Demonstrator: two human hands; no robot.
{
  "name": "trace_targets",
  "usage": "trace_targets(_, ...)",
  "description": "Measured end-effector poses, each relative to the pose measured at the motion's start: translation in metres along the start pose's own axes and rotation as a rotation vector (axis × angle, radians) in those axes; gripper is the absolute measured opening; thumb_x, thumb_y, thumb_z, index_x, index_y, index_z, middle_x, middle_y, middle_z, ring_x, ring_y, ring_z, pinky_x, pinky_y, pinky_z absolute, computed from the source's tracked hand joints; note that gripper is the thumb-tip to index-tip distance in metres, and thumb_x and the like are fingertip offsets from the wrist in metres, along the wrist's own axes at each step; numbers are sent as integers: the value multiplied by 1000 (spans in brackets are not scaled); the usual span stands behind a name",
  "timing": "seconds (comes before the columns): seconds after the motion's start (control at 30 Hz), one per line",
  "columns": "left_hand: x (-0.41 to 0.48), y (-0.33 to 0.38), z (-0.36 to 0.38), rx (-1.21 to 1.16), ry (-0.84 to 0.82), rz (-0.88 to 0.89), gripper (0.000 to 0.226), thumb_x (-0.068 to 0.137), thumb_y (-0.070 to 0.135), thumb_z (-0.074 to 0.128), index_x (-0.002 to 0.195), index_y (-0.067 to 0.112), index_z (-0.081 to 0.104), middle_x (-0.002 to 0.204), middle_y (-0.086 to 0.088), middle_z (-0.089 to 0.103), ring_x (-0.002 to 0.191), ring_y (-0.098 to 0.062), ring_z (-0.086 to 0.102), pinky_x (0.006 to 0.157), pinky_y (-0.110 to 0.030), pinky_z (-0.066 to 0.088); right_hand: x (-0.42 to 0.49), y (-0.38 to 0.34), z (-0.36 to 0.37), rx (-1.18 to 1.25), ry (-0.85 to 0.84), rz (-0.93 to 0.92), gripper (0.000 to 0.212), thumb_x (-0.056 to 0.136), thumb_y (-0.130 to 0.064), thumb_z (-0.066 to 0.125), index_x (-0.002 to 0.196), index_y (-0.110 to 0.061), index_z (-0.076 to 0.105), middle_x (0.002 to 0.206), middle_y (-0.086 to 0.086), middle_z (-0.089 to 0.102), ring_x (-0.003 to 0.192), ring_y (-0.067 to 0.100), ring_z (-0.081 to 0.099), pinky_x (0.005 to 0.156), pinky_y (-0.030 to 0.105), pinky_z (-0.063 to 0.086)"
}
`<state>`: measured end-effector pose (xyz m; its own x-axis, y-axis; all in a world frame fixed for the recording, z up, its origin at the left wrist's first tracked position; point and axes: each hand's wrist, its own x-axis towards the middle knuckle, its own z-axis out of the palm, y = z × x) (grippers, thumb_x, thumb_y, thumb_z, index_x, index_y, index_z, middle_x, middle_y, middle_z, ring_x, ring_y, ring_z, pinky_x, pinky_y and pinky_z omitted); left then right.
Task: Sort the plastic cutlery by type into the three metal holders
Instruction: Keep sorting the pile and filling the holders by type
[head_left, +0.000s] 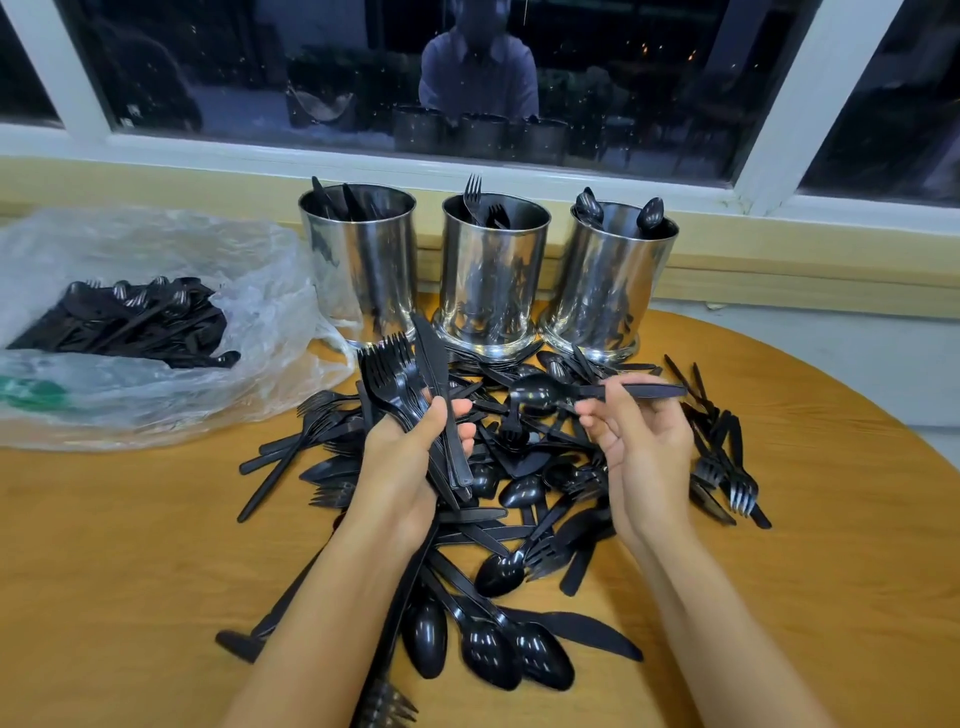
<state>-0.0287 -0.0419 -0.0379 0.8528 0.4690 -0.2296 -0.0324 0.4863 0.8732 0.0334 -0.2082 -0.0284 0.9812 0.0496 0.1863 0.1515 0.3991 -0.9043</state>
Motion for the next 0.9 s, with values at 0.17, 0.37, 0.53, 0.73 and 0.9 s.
trace_targets(0.17,-1,0,1,-62,-41,-61,31,101,16,52,124,-4,60,84,-5,68,61,-11,65,57,-21,54,-5,-4,6,-58,7,7,6,91,-3,61,93,-8,59,70,8,66,67,22,68,68,29,56)
trace_targets(0.37,-2,0,6,-129,-58,-124,14,101,9,50,90,2,56,75,-3,54,50,-9,45,49,-22,43,-16,4,17,-48,-152,280,18,97,-13,54,101,-4,69,89,11,72,74,17,65,69,25,55)
trace_targets(0.53,0,1,6,-173,-54,-114,9,101,5,48,93,9,48,67,0,41,44,-6,32,41,-19,32,-14,3,12,-331,-241,265,14,91,-17,64,94,-18,78,72,-3,64,66,6,53,65,21,46)
trace_targets(0.73,-1,-2,4,-120,-49,-107,49,89,31,65,120,-3,47,66,2,48,56,-7,50,57,-24,51,-16,3,16,-164,-127,302,12,86,-9,68,97,-9,73,79,6,73,73,12,66,73,22,57)
trace_targets(0.9,-6,0,6,91,-95,-71,49,60,51,75,65,7,56,54,0,54,71,-15,58,116,-56,29,-30,6,31,-184,-210,296,9,85,-5,70,94,-5,72,76,7,72,69,15,69,67,21,56)
